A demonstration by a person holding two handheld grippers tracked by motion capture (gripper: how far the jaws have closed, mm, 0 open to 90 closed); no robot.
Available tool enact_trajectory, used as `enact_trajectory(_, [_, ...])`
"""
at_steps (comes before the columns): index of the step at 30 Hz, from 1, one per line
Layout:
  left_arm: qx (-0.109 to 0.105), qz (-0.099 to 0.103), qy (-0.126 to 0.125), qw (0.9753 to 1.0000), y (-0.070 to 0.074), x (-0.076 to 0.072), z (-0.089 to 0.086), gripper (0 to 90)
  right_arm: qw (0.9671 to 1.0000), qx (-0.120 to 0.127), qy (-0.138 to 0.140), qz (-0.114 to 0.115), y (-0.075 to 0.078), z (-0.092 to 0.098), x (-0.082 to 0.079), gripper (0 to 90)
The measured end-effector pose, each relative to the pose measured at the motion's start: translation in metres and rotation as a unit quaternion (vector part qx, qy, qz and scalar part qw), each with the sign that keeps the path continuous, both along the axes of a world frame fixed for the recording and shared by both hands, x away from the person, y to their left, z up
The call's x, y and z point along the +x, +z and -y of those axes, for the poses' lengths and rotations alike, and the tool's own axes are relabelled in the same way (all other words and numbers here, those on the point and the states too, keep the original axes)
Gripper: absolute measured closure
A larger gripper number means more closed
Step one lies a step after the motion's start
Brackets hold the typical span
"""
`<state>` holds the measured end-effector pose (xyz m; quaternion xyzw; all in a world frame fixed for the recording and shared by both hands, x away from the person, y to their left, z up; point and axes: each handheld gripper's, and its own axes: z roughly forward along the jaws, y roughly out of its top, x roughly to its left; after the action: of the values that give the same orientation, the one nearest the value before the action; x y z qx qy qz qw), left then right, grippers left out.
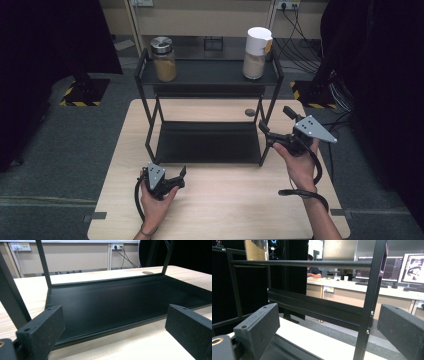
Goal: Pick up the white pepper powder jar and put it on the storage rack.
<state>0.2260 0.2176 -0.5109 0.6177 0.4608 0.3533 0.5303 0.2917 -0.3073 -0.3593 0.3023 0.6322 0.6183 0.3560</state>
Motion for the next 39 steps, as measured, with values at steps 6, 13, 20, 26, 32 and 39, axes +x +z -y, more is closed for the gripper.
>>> enact_trajectory(6, [0.001, 0.001, 0.001, 1.0, 0.0, 0.0, 0.0, 1.7, 1.0, 0.001, 0.0, -0.007, -0.013, 0.004, -0.004, 4.5])
enact_trajectory(13, [0.001, 0.001, 0.001, 1.0, 0.0, 0.0, 0.001, 1.7, 0.9997, 0.002, 0.001, -0.025, -0.03, 0.008, -0.006, 4.5])
enact_trajectory(20, [0.002, 0.001, 0.001, 1.0, 0.0, 0.0, 0.001, 1.7, 0.9993, 0.004, 0.006, -0.037, -0.047, 0.009, -0.009, 4.5])
enact_trajectory(26, [0.001, 0.001, 0.001, 1.0, 0.0, 0.0, 0.0, 1.7, 0.9988, 0.005, 0.011, -0.047, -0.062, 0.009, -0.011, 4.5])
enact_trajectory(32, [0.002, 0.001, 0.001, 1.0, 0.0, 0.0, 0.001, 1.7, 0.9986, 0.004, 0.012, -0.052, -0.072, 0.011, -0.014, 4.5])
enact_trajectory(39, [0.002, 0.002, 0.001, 1.0, 0.0, -0.001, 0.001, 1.7, 0.9983, -0.001, 0.012, -0.056, -0.08, 0.013, -0.019, 4.5])
